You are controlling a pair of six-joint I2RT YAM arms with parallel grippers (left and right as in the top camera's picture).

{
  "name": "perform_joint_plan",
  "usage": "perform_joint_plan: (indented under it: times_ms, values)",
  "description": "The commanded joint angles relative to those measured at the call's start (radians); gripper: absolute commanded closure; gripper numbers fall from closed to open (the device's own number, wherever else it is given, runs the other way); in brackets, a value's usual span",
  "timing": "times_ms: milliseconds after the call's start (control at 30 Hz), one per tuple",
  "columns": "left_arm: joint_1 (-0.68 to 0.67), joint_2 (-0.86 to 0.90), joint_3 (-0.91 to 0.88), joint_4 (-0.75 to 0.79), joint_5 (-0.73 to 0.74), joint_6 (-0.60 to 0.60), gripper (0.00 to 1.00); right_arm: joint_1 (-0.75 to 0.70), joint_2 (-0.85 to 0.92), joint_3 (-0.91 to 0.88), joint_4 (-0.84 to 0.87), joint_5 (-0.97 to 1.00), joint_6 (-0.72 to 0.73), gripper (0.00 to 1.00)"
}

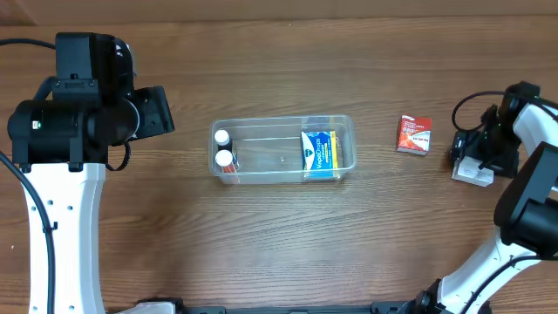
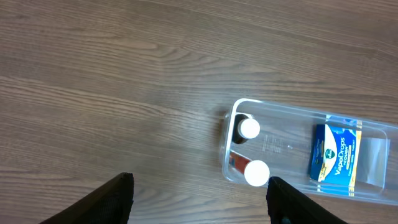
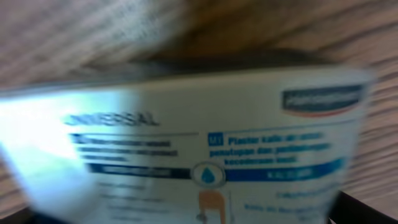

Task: Pack container
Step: 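Move right gripper to the white Hansaplast box and grasp it, then lower the Hansaplast box into the container beside the VapoDrops box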

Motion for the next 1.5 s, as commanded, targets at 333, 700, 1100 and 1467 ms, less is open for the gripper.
perform_joint_plan:
  times_ms: [333,700,1100,1467]
  values:
    - [0.005,0.002,0.021,0.005,-0.013,0.015,0.30,-0.005,0.005,-0.024,0.055,-0.034,-0.026,0.14]
    - [0.005,0.002,0.021,0.005,-0.013,0.015,0.30,0.002,-0.011,0.075,-0.020,-0.046,0.035,0.29]
    - [0.005,0.002,0.021,0.005,-0.013,0.015,0.29,0.292,-0.391,0.186,-0.190,-0.172,0.160,0.32]
    - [0.005,0.002,0.021,-0.003,-0.013,0.016,0.23,0.954,-0.431,0.183,-0.051,-0.159,0.474,0.32]
